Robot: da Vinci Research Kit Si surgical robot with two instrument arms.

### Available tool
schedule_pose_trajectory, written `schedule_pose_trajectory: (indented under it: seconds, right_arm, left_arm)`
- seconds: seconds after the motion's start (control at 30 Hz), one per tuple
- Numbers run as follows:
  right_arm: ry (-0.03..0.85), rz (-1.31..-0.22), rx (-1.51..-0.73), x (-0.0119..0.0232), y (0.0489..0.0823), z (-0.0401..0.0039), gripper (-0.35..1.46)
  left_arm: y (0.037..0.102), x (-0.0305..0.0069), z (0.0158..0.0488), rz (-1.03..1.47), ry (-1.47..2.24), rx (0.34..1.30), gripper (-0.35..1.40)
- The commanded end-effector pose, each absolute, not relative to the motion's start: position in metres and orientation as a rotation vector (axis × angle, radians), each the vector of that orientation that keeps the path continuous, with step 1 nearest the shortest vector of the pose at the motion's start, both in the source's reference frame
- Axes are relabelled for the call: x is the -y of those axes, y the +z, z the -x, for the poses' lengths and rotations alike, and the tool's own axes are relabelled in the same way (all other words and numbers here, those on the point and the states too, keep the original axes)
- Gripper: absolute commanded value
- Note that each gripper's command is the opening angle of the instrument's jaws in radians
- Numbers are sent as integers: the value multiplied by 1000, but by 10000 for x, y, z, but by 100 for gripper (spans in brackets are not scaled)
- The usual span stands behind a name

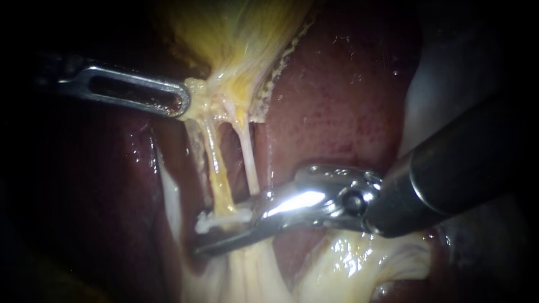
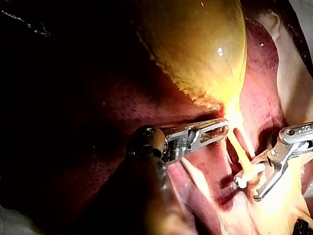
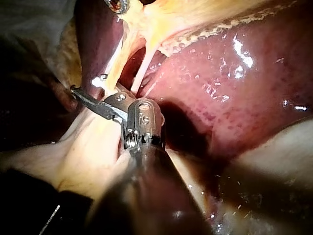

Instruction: Going back first clip left tube

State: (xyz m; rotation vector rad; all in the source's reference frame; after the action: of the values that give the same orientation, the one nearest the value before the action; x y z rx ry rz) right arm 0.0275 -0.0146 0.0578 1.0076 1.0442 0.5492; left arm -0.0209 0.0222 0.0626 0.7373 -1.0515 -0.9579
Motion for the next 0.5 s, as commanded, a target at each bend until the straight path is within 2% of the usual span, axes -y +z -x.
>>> schedule_pose_trajectory:
  seconds: [0.03, 0.13, 0.17, 0.3, 0.5]
  right_arm:
    - [539, -971, -1065, 146, 578, -273, 50]
    - [517, -791, -1133, 147, 578, -266, 50]
    - [511, -700, -1156, 147, 578, -263, 50]
    - [499, -551, -1174, 145, 581, -255, 50]
    - [448, -503, -1182, 141, 587, -235, 50]
  left_arm:
    - [626, -222, 209, -737, -957, 1051, -35]
    - [627, -221, 209, -736, -957, 1051, -35]
    - [627, -220, 209, -736, -957, 1051, -35]
    - [628, -219, 210, -738, -962, 1050, -35]
    - [629, -218, 209, -737, -961, 1050, -35]
